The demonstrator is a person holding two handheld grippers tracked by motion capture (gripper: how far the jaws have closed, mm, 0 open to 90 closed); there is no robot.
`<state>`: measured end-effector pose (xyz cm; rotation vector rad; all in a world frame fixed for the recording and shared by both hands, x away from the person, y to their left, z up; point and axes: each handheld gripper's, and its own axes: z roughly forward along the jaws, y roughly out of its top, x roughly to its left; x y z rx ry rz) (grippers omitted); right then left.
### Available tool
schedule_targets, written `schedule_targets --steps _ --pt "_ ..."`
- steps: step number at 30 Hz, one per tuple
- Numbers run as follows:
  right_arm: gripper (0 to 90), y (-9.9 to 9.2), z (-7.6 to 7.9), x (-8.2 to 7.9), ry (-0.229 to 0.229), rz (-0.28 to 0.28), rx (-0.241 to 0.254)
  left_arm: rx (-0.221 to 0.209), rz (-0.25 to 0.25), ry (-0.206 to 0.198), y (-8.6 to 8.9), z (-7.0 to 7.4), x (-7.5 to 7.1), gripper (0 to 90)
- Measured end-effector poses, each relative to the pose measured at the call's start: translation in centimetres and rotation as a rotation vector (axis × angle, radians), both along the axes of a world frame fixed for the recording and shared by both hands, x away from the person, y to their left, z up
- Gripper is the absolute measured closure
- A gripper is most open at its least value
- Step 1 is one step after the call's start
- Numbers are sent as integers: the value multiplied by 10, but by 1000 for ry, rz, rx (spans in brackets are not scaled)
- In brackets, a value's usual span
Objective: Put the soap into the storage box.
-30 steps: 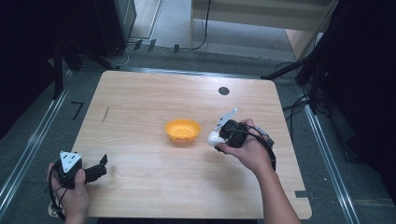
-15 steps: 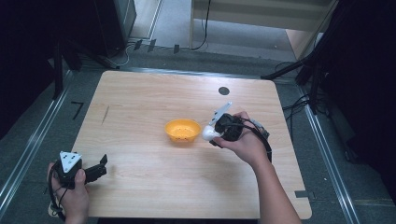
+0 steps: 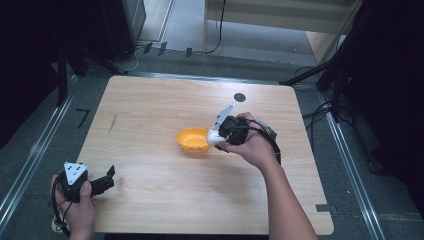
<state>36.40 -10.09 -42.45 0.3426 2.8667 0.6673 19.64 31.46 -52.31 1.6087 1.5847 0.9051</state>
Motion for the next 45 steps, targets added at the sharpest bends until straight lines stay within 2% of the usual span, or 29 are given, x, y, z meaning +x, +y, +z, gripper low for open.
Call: schedule_targets --steps 9,16,22,31,32,38,42,45 --pt "512 20 1 9 -3 37 -16 -11 3 -5 1 0 0 3" --pt "512 36 2 15 -11 66 -30 9 1 -4 -1 0 0 3" --pt "512 47 2 21 -16 100 -33 7 0 -4 -1 0 0 3" --pt "512 58 -3 27 -14 122 -44 4 0 -5 -1 0 0 3" --pt "512 61 -5 29 -5 139 -49 2 0 -6 -1 0 -1 3" --pt "512 69 -10 32 0 155 -66 -1 -1 -6 0 0 -1 3" --pt "512 79 -15 37 13 174 -105 -1 -1 -5 -1 0 -1 3" --pt "512 83 -16 38 10 179 -115 0 -2 -7 0 0 -1 3"
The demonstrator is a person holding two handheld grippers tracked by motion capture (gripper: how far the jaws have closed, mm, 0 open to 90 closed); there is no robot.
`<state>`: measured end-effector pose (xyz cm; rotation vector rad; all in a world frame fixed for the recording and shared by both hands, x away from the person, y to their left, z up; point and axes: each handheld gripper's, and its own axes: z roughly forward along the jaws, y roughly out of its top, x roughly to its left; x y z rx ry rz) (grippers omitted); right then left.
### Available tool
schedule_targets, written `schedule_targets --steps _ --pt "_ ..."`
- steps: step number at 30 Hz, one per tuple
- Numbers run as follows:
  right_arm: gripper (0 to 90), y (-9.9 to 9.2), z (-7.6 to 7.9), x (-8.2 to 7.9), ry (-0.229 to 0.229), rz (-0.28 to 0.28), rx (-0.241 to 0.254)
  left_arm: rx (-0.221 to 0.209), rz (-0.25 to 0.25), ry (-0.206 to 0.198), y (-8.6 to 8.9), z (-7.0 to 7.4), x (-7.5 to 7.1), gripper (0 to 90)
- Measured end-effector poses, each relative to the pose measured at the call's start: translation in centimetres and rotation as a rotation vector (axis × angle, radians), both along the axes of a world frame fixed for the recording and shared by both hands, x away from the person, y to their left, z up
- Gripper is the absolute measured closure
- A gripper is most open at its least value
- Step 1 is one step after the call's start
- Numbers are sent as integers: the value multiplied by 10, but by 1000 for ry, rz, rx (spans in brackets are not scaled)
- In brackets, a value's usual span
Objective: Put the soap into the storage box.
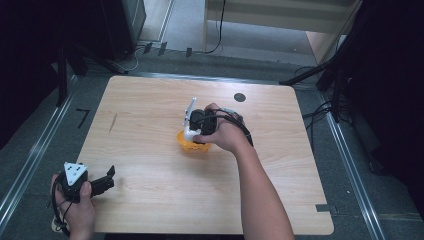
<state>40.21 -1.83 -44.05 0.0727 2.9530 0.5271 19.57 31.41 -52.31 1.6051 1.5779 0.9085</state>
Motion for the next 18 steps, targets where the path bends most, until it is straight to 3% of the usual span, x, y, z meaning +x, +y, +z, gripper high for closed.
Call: schedule_targets --steps 18 --pt "512 8 -14 8 12 25 -44 -4 -1 -1 0 0 0 3"
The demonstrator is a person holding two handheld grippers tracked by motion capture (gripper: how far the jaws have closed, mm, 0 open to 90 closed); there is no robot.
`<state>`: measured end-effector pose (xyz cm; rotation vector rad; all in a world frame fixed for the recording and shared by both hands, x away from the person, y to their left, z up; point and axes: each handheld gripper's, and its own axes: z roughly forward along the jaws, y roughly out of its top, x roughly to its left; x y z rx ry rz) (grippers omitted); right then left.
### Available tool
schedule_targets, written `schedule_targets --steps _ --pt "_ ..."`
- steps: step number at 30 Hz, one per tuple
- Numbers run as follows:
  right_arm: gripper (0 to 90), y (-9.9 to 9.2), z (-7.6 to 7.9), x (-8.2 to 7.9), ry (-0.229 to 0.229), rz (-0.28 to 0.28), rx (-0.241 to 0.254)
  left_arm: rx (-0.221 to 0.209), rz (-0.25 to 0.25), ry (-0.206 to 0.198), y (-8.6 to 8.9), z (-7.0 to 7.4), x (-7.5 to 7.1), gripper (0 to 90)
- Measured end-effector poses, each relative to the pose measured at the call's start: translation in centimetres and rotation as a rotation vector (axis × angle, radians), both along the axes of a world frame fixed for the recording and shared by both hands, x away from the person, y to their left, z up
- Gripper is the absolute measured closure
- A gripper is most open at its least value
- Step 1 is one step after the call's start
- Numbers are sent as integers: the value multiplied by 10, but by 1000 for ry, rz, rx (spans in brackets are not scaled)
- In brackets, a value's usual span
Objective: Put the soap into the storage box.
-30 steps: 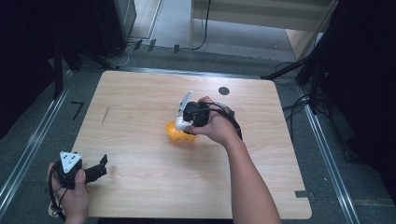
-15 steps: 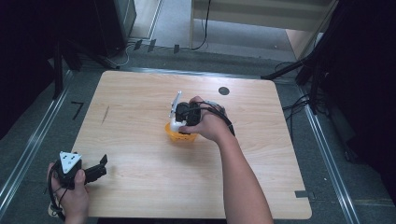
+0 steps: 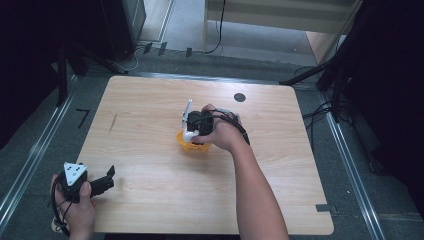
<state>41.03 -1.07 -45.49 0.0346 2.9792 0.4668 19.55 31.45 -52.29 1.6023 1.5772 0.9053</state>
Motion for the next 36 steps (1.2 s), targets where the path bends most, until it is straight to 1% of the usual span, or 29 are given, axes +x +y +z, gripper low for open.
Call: schedule_targets --steps 4,6,8,9,14,15,17,20,21,22,23,24,25,26,27,28,33,36 --pt "512 0 -1 0 3 -2 -1 -1 0 1 0 0 0 3" --pt "512 0 -3 1 2 11 0 -1 -1 0 0 0 0 3" --pt "512 0 -3 1 1 7 -4 0 0 0 0 0 0 3" --pt "512 0 -5 1 9 5 -8 0 0 0 0 0 0 3" --pt "511 -1 -7 3 3 10 -15 -2 -3 1 0 0 0 3" --pt "511 -1 -8 3 13 5 -22 -3 -2 0 0 0 0 3" --pt "510 -1 -9 3 14 0 -26 -4 -1 0 0 0 0 3" --pt "508 -1 -9 4 6 1 -25 -5 -2 0 1 0 0 3" --pt "480 -1 -9 3 5 -2 -26 -7 -1 0 1 0 0 3" --pt "447 -2 -8 3 3 -1 -10 -7 -1 1 1 0 0 3" --pt "429 -3 -7 3 1 -8 -7 -8 -1 2 1 0 0 3" --pt "429 -3 -7 3 1 -8 -7 -8 -1 2 1 0 0 3" --pt "425 -5 -4 4 6 -13 14 -8 -2 2 1 0 0 3" --pt "427 -6 -3 3 9 -25 4 -8 -2 2 1 0 0 3" --pt "427 -6 -3 3 9 -25 4 -8 -1 2 1 0 0 3" --pt "434 -8 -2 4 4 -14 12 -8 -1 2 1 0 0 3" --pt "436 -18 5 4 16 -44 41 -4 0 1 0 0 0 3" --pt "434 -23 8 4 14 -54 55 -3 1 -2 0 0 0 3"
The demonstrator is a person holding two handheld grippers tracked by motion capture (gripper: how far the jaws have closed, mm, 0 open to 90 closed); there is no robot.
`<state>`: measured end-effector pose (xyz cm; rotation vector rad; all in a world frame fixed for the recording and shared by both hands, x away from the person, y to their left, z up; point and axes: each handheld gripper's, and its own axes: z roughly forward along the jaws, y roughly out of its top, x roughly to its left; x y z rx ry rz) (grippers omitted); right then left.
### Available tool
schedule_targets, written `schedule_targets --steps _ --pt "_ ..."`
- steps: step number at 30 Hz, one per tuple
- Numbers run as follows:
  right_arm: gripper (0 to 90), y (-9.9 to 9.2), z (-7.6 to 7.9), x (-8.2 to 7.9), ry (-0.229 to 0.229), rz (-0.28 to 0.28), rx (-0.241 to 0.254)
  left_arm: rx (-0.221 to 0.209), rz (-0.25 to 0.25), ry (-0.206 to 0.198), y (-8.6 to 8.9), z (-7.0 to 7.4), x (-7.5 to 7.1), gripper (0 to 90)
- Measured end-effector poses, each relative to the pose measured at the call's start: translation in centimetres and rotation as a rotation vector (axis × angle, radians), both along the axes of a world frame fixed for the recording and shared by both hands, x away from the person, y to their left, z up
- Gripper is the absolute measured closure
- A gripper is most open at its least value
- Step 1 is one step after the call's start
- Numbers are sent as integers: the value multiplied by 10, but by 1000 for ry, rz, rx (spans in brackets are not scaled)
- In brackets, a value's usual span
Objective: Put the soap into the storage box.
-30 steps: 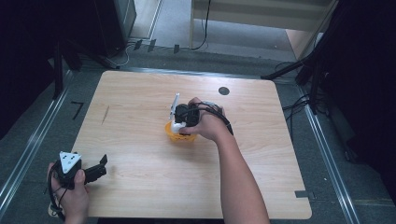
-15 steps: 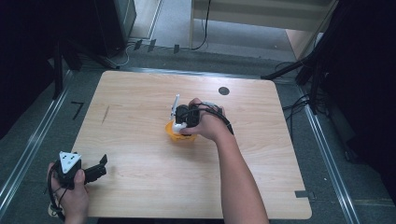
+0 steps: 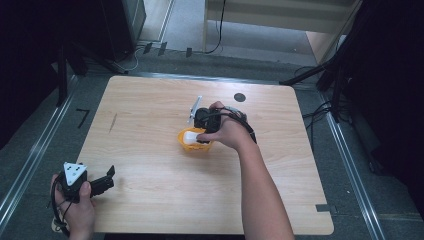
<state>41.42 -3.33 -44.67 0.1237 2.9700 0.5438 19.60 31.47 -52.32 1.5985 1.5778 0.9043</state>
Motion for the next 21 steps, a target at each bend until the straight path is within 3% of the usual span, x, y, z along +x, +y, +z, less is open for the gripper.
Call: schedule_targets --steps 5,21 --pt "401 -17 7 -4 7 -38 36 2 -1 4 0 0 0 3" --pt "259 -64 5 -19 26 -174 95 5 -3 6 0 0 0 3"
